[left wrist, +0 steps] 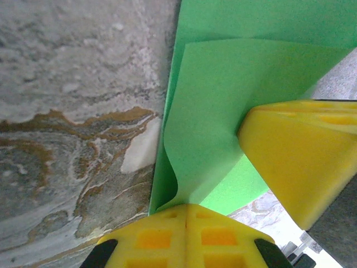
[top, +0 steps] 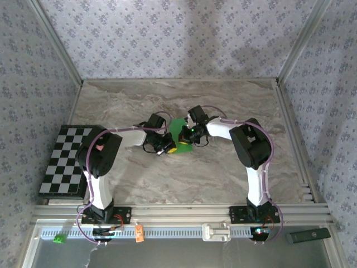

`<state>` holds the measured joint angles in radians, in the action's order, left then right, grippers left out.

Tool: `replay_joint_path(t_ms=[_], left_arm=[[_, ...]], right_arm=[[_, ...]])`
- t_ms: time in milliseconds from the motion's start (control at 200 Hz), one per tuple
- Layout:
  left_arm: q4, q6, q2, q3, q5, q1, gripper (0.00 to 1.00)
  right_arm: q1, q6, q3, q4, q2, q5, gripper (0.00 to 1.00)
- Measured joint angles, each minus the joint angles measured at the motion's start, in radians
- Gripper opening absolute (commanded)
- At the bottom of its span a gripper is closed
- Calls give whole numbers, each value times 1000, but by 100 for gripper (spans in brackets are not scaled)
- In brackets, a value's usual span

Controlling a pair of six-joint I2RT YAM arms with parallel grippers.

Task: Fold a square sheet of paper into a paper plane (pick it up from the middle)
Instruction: Fold the triangle a second time at the center of the table.

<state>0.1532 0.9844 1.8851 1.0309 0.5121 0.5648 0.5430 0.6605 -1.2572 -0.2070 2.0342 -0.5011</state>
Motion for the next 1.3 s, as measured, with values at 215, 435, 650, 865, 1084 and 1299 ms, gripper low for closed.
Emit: replay_joint_path(t_ms=[215,435,650,865,1084,1299], left_arm=[[-10,0,-6,-5,0,-4,10],[-18,-1,-6,-5,1,-15,10],[-18,-15,-5,-5,1,-15,7],[-10,-88,-5,-11,7,-15,5],[10,-202,-5,-11,11,-15,4],[28,-305,-8,-11,16,-15,4]], right_arm=[[-1,0,-3,-10,1,9,2],[-2,0,-4,-10,2,8,2],[-3,0,-4,-11,4,8,2],[-7,0,-13,-21,11,0,2],[-12,0,-24,-35,19,-12,2],[-15,1,-32,-48,26,-20,2]])
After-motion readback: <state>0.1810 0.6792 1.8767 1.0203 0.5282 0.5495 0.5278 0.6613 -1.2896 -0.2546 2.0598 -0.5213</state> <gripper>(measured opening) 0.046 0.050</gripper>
